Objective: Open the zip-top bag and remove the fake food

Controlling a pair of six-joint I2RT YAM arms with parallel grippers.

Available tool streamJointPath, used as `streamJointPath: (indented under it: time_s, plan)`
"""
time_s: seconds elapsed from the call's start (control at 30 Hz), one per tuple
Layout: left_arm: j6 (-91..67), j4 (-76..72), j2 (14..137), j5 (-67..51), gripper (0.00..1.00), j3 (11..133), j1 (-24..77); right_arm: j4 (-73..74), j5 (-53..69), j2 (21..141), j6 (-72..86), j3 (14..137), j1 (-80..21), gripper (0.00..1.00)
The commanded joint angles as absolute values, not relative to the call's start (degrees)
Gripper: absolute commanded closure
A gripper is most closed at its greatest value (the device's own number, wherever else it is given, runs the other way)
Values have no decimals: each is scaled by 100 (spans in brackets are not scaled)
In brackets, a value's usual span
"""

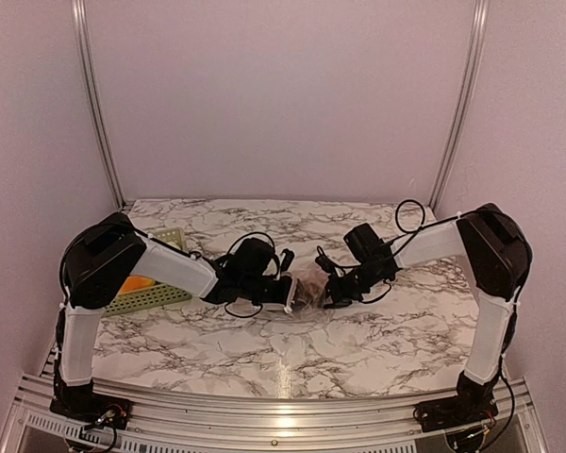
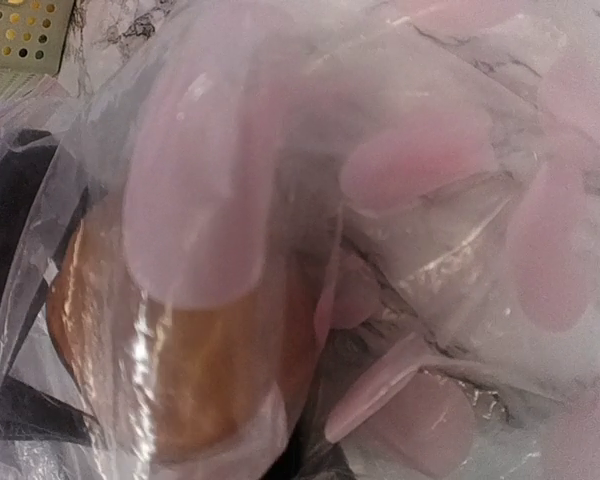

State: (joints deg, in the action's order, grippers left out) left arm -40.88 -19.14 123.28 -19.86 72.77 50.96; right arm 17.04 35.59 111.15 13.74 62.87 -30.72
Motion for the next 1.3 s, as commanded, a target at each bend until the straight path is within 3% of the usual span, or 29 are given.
streamJointPath:
  time_s: [0.0,0.17,0.8,0.97,1.1,1.27]
  plan:
    - [-4145,-1908,11916,-1841,62,6756,5036,1688,3507,10986,1514,6079,-3058,100]
    - [-4200,-2204,11204,-1916,67,5972,4922,1499,3479,10668,1665,5589,-2689,100]
    - [-4164,-2050,8844,-2419,63,4262,4718,1390,3374,10328,1800,5190,-2012,100]
    - [-4739,-2642,8169,-2544,64,3761,4533,1440,3358,10304,1758,5200,-1977,100]
    - [-5061,-1761,7125,-1513,63,3404,4100,1412,3379,10150,1812,5161,-1880,100]
    - [-5326,-211,5949,-718,61,3417,2856,1356,3495,10018,1841,5135,-1854,100]
